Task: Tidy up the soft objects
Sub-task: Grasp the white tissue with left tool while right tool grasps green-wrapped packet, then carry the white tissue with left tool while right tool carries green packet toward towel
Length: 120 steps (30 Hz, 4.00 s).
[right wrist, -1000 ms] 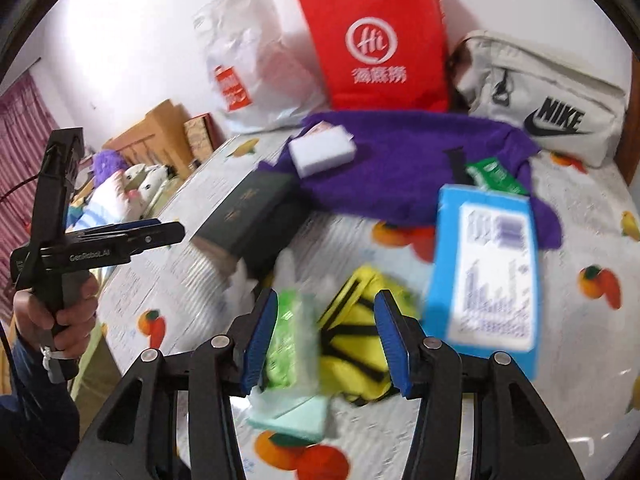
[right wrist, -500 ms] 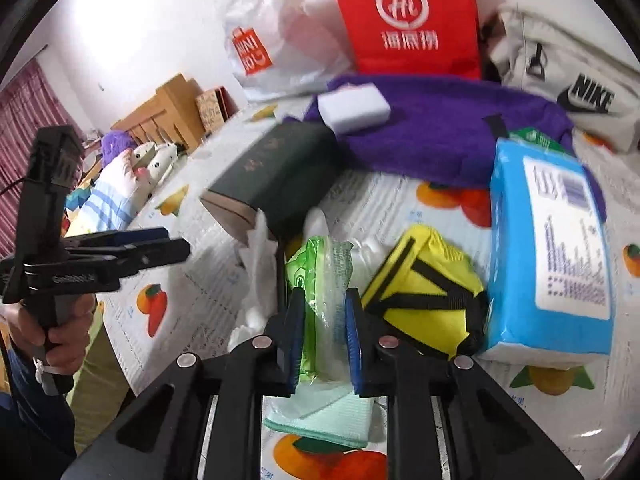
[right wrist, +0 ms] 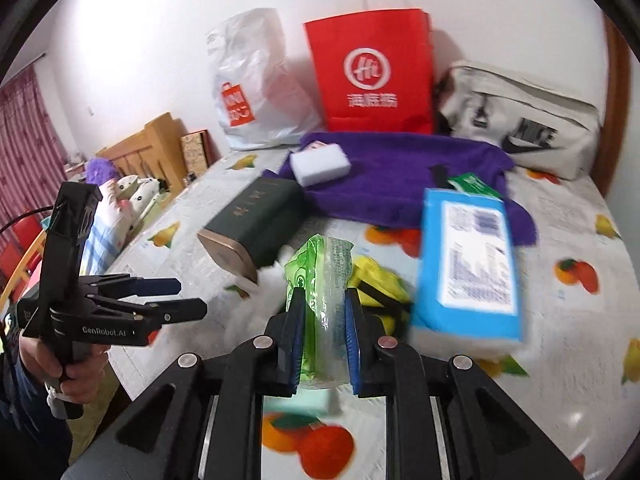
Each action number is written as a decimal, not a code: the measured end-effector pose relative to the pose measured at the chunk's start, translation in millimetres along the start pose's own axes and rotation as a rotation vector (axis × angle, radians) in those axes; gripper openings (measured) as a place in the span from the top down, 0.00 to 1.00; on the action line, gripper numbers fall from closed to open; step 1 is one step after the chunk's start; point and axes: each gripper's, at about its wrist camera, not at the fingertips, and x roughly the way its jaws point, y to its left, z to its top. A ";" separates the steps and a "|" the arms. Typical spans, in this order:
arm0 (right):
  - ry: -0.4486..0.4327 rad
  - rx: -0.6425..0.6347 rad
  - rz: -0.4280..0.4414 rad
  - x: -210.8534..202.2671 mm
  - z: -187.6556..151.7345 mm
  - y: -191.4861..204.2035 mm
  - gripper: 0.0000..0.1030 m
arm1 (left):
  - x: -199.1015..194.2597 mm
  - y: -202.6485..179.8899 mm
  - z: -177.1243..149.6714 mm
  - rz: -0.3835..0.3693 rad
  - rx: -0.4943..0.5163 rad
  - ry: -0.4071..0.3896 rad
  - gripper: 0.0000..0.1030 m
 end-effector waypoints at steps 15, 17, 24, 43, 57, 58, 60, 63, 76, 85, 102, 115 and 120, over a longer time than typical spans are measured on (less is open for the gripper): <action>0.092 0.073 -0.187 -15.2 -71.6 -61.6 0.82 | 28.8 -60.0 1.8 -0.014 0.129 0.006 0.37; 0.091 0.082 -0.194 -13.8 -74.4 -65.8 0.82 | 33.4 -62.1 3.1 -0.004 0.143 0.014 0.48; 0.075 0.096 -0.173 -12.2 -76.7 -68.7 0.82 | 49.4 -61.1 3.4 0.037 0.158 0.059 0.55; 0.070 0.138 -0.156 -14.6 -81.8 -77.8 0.81 | 47.4 -65.9 5.3 0.084 0.155 0.073 0.52; 0.076 0.106 -0.172 -13.6 -73.8 -72.3 0.82 | 22.0 -41.7 8.4 0.056 0.103 0.007 0.76; 0.071 0.100 -0.172 -15.4 -71.4 -70.3 0.82 | 18.6 -38.7 8.4 0.057 0.097 0.002 0.76; 0.059 0.088 -0.169 -19.4 -65.9 -67.2 0.82 | 9.7 -31.7 8.5 0.065 0.083 -0.013 0.76; 0.041 0.075 -0.177 -26.1 -56.3 -63.5 0.82 | 0.7 -22.1 9.8 0.082 0.066 -0.025 0.76; -0.067 0.015 -0.173 -49.7 5.3 -56.5 0.82 | -32.3 2.1 42.7 0.120 0.008 -0.101 0.76; -0.133 0.023 -0.158 -44.2 52.9 -65.9 0.82 | -32.2 -0.8 74.0 0.114 0.032 -0.127 0.76; -0.160 0.052 -0.116 -7.6 106.0 -94.9 0.82 | -1.2 -9.8 129.9 0.078 0.046 -0.118 0.76; -0.116 0.055 -0.093 46.5 133.2 -119.3 0.82 | 37.0 -9.8 167.8 0.085 0.061 -0.099 0.76; -0.067 0.047 -0.074 80.7 143.6 -125.6 0.82 | 46.1 -2.8 178.5 0.083 0.049 -0.096 0.76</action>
